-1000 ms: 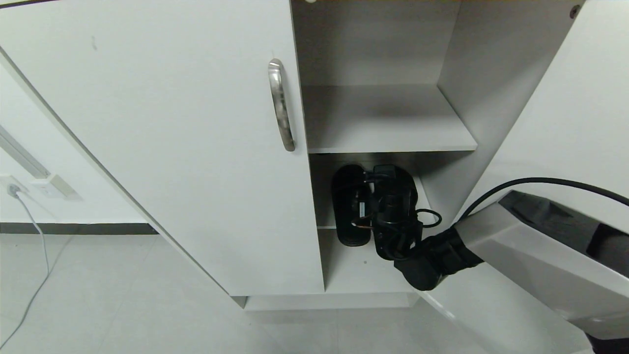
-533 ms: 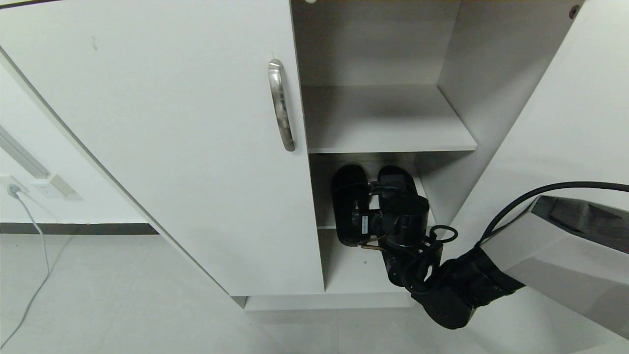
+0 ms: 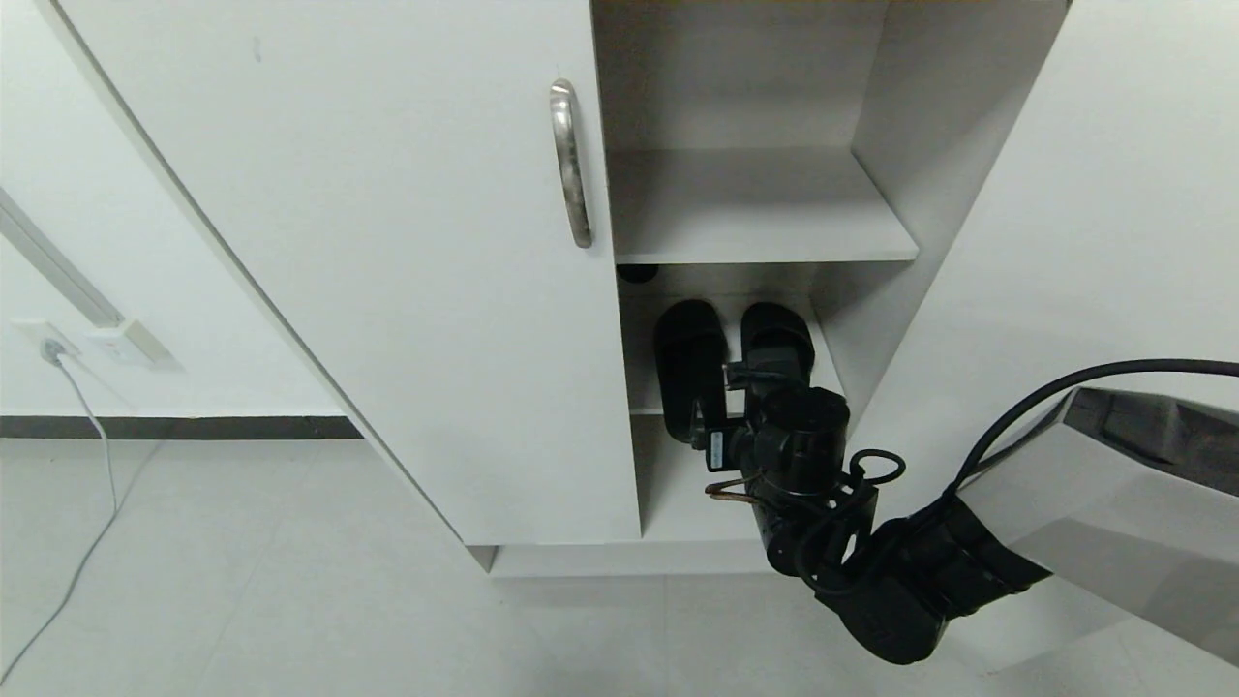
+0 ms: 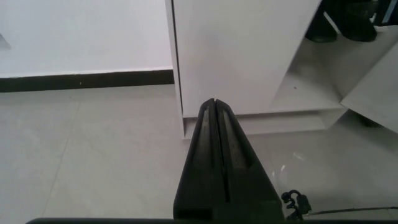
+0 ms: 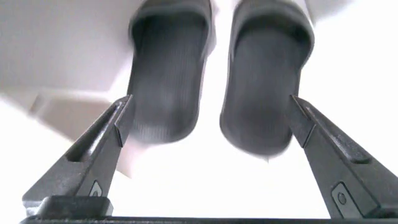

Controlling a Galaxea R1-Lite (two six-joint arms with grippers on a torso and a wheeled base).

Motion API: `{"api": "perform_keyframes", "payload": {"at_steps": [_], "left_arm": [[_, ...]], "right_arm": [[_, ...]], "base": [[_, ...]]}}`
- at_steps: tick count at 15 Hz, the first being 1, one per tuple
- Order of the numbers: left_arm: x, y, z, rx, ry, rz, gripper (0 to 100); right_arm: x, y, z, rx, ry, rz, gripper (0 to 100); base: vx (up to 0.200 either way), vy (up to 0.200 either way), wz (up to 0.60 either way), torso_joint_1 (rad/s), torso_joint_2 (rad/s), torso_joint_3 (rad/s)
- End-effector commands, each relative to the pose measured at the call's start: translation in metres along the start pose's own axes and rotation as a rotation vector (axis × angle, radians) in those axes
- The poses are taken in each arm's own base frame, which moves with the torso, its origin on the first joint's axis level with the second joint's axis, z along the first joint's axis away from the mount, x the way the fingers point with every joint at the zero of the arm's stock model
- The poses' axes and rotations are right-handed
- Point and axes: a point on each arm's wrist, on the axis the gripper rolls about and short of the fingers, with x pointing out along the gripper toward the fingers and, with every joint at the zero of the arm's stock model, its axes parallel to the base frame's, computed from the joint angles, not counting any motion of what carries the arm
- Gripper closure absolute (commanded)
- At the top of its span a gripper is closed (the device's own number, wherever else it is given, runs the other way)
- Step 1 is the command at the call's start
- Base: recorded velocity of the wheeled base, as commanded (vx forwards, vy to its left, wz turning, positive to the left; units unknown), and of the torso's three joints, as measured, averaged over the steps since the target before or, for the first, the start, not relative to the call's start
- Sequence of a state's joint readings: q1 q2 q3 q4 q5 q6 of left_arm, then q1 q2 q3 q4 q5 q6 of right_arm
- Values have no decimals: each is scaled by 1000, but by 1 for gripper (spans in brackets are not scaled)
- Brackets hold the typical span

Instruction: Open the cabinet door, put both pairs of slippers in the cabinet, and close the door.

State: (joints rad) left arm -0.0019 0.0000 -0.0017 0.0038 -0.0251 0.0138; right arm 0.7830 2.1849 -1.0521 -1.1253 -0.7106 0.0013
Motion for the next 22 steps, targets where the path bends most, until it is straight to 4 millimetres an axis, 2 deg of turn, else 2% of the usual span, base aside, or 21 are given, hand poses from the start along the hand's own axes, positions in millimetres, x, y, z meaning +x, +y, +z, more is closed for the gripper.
{"api": "perform_keyframes", "payload": {"at_steps": [1,15,22], "left_arm": [[0,0,0,0,2,1,100],[0,0,0,0,2,1,100],[0,0,0,0,2,1,100]], "right_arm": [[-3,0,1,-2,2,6,0],[-14,-2,-2,-17,14,20,0],[-15,-3,-5,-25,22,18,0]], "base": [[-200,0,0,7,2,12],[0,0,0,0,0,0],[0,0,0,0,2,178]]}}
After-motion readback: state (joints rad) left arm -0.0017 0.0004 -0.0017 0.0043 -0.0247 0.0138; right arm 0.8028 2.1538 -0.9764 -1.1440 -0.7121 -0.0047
